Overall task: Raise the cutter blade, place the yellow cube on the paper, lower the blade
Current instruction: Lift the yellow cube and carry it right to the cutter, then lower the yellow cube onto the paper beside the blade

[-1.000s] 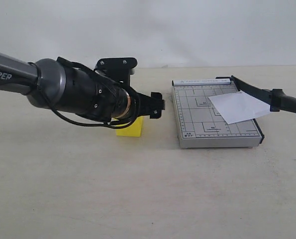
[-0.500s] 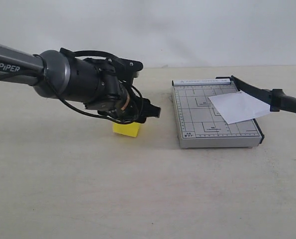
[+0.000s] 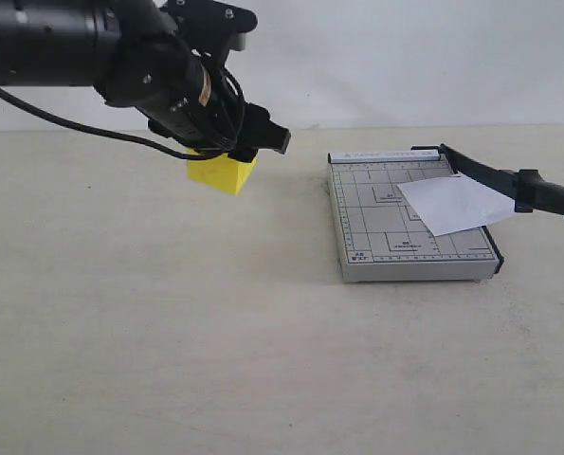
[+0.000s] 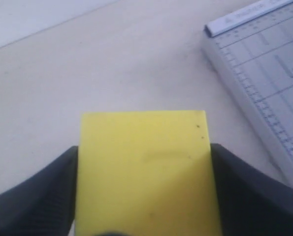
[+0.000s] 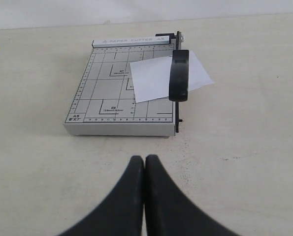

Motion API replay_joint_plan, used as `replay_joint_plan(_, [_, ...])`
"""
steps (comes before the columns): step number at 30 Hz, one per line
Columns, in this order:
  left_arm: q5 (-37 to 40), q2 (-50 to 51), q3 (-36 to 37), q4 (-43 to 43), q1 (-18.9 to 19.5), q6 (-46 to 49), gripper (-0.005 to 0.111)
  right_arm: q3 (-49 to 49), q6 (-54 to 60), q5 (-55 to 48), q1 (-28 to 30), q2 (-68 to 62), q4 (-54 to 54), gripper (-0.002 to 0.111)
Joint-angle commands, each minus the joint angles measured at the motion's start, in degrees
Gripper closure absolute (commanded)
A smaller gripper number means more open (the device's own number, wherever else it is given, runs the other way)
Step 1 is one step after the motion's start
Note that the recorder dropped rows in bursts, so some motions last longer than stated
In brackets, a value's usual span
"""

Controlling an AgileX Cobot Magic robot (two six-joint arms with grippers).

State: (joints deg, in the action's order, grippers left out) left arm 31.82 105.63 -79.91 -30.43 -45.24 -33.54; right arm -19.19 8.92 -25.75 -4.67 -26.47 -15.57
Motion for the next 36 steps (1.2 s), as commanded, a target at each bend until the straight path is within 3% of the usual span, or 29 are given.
replay_joint_plan(1, [-5.33, -0.57, -2.02, 16.81, 0.00, 16.90, 0.102, -0.33, 0.61, 0.20, 0.09, 0.01, -0.26, 0.108])
replay_joint_plan(6, [-4.12, 7.56, -14.75, 29.60, 0.00, 31.14, 0.102, -0.33, 0.71, 0.20, 0.09, 0.01, -0.25, 0.108])
replay_joint_plan(11, [8.77, 21.15, -35.22, 40.73, 0.00, 45.08, 0.102, -0.33, 0.70, 0.09, 0.09, 0.01, -0.25, 0.108])
replay_joint_plan(15, [15.62, 29.45, -49.26, 48.80, 0.00, 49.81, 0.102, -0.33, 0.70, -0.31, 0.09, 0.01, -0.25, 0.108])
replay_joint_plan(20, [16.27, 37.71, -62.67, 54.10, 0.00, 51.69, 0.102, -0.33, 0.70, -0.31, 0.09, 0.01, -0.25, 0.108])
replay_joint_plan(25, [17.12, 42.74, -67.73, 58.02, 0.00, 57.26, 0.102, -0.33, 0.86, -0.32, 0.09, 0.01, -0.25, 0.108])
replay_joint_plan(36, [17.56, 44.82, -67.87, 59.25, -0.68, 62.87, 0.102, -0.33, 0.86, -0.32, 0.09, 0.01, -0.25, 0.108])
